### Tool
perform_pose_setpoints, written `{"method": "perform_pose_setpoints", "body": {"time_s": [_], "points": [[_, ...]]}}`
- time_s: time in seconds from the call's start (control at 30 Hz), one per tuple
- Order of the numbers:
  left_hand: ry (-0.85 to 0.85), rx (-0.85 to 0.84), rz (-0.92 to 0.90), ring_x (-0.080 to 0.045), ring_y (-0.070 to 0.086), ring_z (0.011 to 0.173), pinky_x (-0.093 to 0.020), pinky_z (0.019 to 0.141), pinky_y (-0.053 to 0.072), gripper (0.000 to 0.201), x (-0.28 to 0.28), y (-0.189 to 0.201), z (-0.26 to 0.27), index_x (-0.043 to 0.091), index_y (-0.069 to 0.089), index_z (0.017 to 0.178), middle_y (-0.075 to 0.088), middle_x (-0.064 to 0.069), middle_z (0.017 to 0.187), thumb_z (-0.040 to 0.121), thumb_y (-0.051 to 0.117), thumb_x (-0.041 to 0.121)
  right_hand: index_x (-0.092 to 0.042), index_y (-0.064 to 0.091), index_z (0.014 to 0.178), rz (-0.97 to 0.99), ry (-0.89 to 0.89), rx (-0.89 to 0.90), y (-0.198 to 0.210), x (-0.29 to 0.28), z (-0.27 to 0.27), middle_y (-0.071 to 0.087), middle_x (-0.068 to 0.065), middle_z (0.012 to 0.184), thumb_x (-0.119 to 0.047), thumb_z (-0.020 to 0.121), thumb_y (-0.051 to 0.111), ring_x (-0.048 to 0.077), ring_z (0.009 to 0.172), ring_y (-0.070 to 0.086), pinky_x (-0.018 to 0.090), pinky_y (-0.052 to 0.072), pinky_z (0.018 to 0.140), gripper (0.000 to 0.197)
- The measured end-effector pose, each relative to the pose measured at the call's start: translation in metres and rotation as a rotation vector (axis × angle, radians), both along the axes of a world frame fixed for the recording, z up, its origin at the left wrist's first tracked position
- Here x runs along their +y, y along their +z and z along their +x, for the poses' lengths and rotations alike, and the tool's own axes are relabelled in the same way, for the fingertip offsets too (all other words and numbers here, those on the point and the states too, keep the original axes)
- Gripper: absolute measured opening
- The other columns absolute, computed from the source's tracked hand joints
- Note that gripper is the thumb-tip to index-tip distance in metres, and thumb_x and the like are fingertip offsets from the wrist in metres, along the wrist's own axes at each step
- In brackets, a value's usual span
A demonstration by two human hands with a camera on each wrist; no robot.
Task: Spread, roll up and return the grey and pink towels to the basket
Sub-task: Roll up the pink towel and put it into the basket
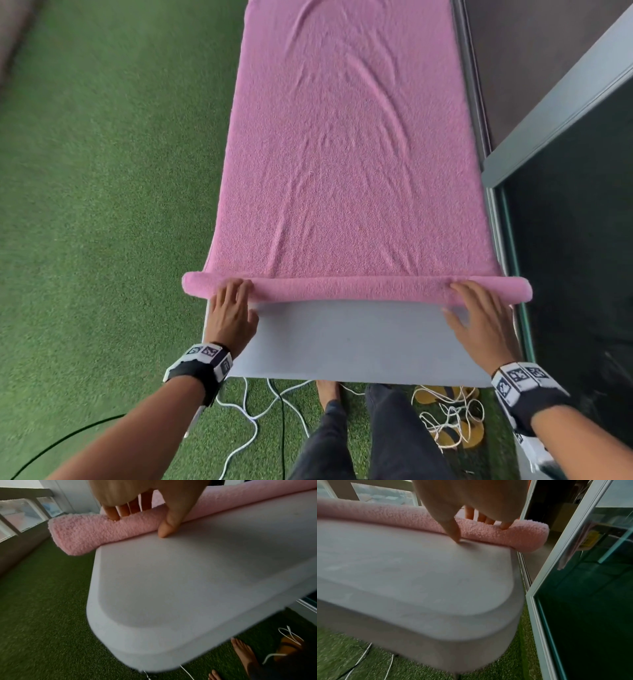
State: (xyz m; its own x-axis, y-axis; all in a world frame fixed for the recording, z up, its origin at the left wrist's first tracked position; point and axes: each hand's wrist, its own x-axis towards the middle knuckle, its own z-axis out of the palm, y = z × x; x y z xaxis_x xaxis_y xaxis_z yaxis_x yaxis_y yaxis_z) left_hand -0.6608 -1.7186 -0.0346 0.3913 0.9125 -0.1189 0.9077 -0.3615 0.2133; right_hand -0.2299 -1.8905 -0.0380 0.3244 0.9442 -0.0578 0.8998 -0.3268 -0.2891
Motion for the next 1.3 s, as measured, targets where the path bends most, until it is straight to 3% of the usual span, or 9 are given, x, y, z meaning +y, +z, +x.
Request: {"method": "perform_pose_setpoints", "body": {"time_s": [0.13,0.27,0.47,0.6,0.8,0.97,1.07,1.17,1.3], "points": [[-0.013,0.008,0.039,-0.029,0.053,0.105,-0.044,0.092,0.039,0.035,0.018,0.001,0.001,0.011,0.061,0.110,0.062,-0.008,0.113,0.079,0.045,0.016,-0.022,0.067,0.111,-0.037,-0.032,-0.048,0.008,0.022,0.011,0.068,0.001,0.113,-0.008,0.075,0.074,0.030,0.100,0.058,0.048,0.037,0.088,0.040],[-0.107,0.128,-0.004,-0.027,0.059,0.083,-0.044,0.079,0.039,0.035,0.053,0.011,0.012,0.016,0.061,0.088,0.064,-0.003,0.087,0.082,0.029,0.029,-0.030,0.071,0.090,-0.183,0.059,-0.068,0.015,0.065,0.036,0.069,-0.005,0.092,-0.033,0.079,0.047,0.023,0.087,0.058,0.037,0.026,0.081,0.026],[-0.050,-0.058,0.086,-0.034,0.053,0.110,-0.052,0.095,0.040,0.047,0.081,0.008,0.027,0.003,0.057,0.122,0.059,-0.017,0.120,0.084,0.031,0.009,-0.016,0.064,0.122,0.057,0.036,0.030,0.017,0.091,0.043,0.063,0.006,0.125,-0.023,0.096,0.044,0.032,0.112,0.057,0.048,0.038,0.099,0.034],[-0.115,-0.030,0.020,-0.037,0.052,0.120,-0.049,0.105,0.039,0.048,0.067,-0.006,0.029,0.000,0.056,0.127,0.059,-0.019,0.126,0.085,0.055,0.024,-0.014,0.059,0.130,-0.018,0.117,0.081,0.003,0.075,0.033,0.060,0.007,0.130,-0.014,0.082,0.074,0.030,0.118,0.054,0.048,0.038,0.104,0.050],[-0.118,0.004,0.065,-0.028,0.059,0.090,-0.045,0.087,0.039,0.042,0.108,0.013,0.039,0.011,0.066,0.097,0.068,-0.008,0.097,0.079,0.031,0.027,-0.025,0.068,0.087,-0.152,0.111,-0.010,0.028,0.128,0.051,0.064,0.000,0.088,-0.018,0.081,0.054,0.031,0.090,0.058,0.039,0.038,0.077,0.016],[-0.095,-0.071,0.074,-0.037,0.054,0.109,-0.052,0.097,0.040,0.045,0.143,0.009,0.046,-0.002,0.055,0.123,0.058,-0.021,0.121,0.095,0.029,0.023,-0.015,0.054,0.138,-0.043,0.071,0.028,0.021,0.154,0.059,0.047,0.009,0.148,-0.032,0.100,0.039,0.030,0.136,0.041,0.051,0.027,0.113,0.044],[-0.195,0.034,0.001,-0.039,0.047,0.126,-0.055,0.109,0.032,0.052,0.140,-0.002,0.040,-0.002,0.049,0.132,0.053,-0.021,0.134,0.088,0.060,0.023,-0.022,0.034,0.151,-0.213,0.123,0.029,0.001,0.144,0.056,0.027,0.001,0.159,-0.035,0.097,0.053,0.023,0.147,0.023,0.050,0.011,0.119,0.059],[-0.125,0.086,-0.004,-0.037,0.050,0.123,-0.055,0.110,0.031,0.054,0.149,0.004,0.040,0.001,0.056,0.126,0.058,-0.019,0.127,0.075,0.073,0.005,-0.017,0.047,0.141,-0.081,0.104,-0.006,-0.003,0.143,0.058,0.045,0.010,0.144,-0.011,0.086,0.064,0.034,0.133,0.040,0.053,0.028,0.114,0.058],[-0.018,0.068,0.029,-0.038,0.059,0.099,-0.048,0.088,0.048,0.029,0.158,0.011,0.051,-0.003,0.066,0.100,0.066,-0.022,0.099,0.074,0.056,-0.011,-0.010,0.066,0.119,0.045,0.052,-0.016,0.001,0.155,0.063,0.064,0.014,0.110,0.009,0.076,0.064,0.037,0.099,0.058,0.050,0.047,0.090,0.048]]}}
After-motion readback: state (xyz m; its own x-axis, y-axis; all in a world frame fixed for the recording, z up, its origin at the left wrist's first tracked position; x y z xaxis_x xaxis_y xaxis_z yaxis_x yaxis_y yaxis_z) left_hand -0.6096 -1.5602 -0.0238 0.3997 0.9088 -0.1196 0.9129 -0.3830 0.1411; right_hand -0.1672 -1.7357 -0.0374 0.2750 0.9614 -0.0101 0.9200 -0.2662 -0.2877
